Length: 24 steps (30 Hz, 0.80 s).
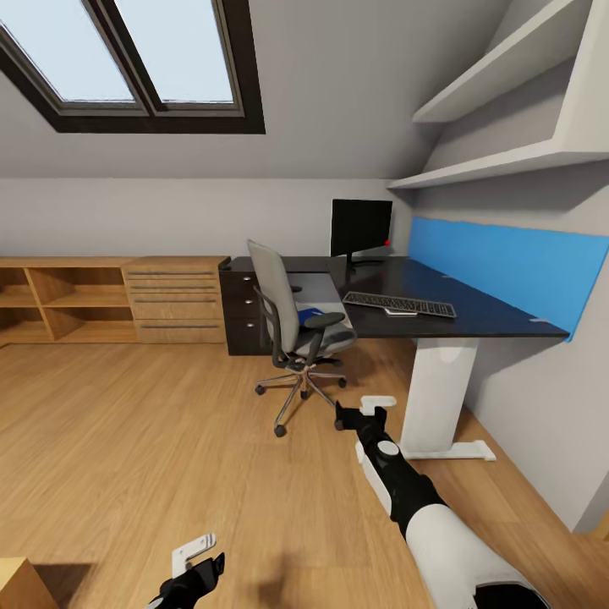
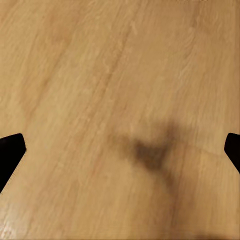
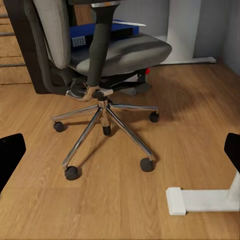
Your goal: In the bedroom, organize the workspace by keeping the computer under the desk, ensuring the monitor is on the desk, placing the keyboard on the desk next to the monitor, placing the mouse on the desk next to the keyboard, moving the folder from the swivel chair onto the desk next to the mouse, stacking the notebook on top of the folder with the pen on top of the notebook, and positioning the swivel chair next to the desk.
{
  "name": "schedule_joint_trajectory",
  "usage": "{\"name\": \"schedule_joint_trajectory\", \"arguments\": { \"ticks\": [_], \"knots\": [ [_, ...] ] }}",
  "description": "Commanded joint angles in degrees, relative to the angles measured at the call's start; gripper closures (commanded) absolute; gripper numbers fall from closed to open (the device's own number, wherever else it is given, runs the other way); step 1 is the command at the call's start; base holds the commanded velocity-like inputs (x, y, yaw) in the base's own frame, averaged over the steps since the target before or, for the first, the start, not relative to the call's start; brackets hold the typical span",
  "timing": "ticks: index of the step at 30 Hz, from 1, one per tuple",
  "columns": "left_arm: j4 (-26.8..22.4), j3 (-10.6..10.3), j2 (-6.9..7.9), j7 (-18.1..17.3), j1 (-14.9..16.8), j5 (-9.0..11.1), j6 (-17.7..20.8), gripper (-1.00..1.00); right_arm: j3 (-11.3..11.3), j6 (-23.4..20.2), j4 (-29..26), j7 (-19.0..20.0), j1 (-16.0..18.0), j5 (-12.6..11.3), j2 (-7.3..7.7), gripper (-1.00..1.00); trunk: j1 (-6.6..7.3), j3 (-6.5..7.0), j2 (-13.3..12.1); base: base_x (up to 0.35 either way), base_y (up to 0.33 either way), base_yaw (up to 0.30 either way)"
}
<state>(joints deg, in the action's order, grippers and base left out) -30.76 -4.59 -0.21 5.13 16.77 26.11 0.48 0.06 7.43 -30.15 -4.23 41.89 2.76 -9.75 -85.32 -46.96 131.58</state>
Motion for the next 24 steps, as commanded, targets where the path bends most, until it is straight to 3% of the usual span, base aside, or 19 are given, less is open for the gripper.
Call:
{"name": "schedule_joint_trajectory", "arguments": {
  "ticks": [1,13,24],
  "knots": [
    [-0.09,-0.42,0.26,0.43,0.01,0.52,0.05,-1.00,0.02,0.95,0.94,-0.20,0.04,0.35,-0.01,-1.00,0.01,-0.06,0.03,0.000,0.000,0.000],
    [0.61,-0.43,0.62,0.33,0.01,0.55,0.05,-1.00,-0.05,5.27,6.31,-0.01,0.04,1.09,0.34,-1.00,0.01,-0.06,0.03,0.013,0.000,0.000],
    [1.03,-0.42,0.63,0.32,0.01,0.52,0.05,-1.00,-0.55,7.57,8.01,-0.37,0.03,0.50,0.79,-1.00,0.01,-0.06,0.03,0.267,0.000,0.000]
  ]
}}
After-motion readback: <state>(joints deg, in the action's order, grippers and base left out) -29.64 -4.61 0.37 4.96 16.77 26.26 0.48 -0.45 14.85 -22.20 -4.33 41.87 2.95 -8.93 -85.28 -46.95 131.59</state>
